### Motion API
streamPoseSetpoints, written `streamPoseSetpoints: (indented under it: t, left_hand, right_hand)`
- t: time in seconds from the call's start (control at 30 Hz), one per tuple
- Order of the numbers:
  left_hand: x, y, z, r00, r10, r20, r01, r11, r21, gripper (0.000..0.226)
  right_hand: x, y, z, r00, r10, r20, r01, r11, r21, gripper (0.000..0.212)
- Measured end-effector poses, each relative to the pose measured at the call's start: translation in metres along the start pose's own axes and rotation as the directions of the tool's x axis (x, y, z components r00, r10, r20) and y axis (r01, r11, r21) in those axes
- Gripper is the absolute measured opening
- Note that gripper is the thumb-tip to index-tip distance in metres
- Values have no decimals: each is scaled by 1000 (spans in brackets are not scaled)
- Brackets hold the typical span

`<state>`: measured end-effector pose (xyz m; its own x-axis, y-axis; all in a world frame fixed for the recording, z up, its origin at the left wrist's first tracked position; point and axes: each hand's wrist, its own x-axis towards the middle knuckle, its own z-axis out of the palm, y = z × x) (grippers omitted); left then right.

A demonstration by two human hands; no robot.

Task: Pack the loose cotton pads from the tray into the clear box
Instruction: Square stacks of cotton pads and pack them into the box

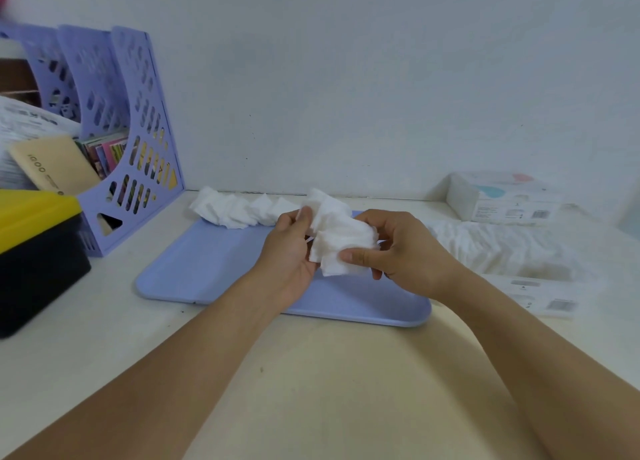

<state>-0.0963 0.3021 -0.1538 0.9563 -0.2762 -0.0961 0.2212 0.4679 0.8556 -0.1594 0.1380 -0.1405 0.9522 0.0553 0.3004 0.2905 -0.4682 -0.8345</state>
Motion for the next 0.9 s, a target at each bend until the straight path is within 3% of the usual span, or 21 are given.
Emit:
streamPoseSetpoints:
  t: [0.13, 0.3, 0.33, 0.47, 0.6, 0.73, 0.9]
  left_hand:
    - [1, -3, -1, 1000, -2, -1, 2, 998, 61, 37]
    - [-5, -5, 3, 984, -106, 142, 101, 994, 41, 87]
    - [-6, -5, 5, 983, -97, 157, 91, 995, 44, 85]
    - [-4, -5, 3, 993, -61, 97, 61, 998, 1, 42]
    - [-3, -2, 0, 992, -90, 93, 94, 995, -35, 43]
    - [2, -3, -3, 998, 31, -49, -32, 999, -29, 32]
    - [2, -5, -4, 974, 216, -73, -189, 943, 276, 25]
  right_hand:
    - [-2, -3, 1, 999, -8, 34, 8, 1000, 9, 19]
    - [-3, -2, 0, 999, 14, 45, -12, 999, -36, 17]
    - [-3, -2, -1, 999, 22, 37, -20, 999, -39, 18]
    - [-4, -5, -1, 997, 71, 13, -70, 997, -9, 31]
    - [-5, -8, 0, 997, 72, 1, -72, 997, 22, 33]
    - [-7, -13, -1, 998, 26, -57, -24, 999, 33, 32]
    - [-7, -24, -7, 999, -10, -34, 20, 955, 296, 40]
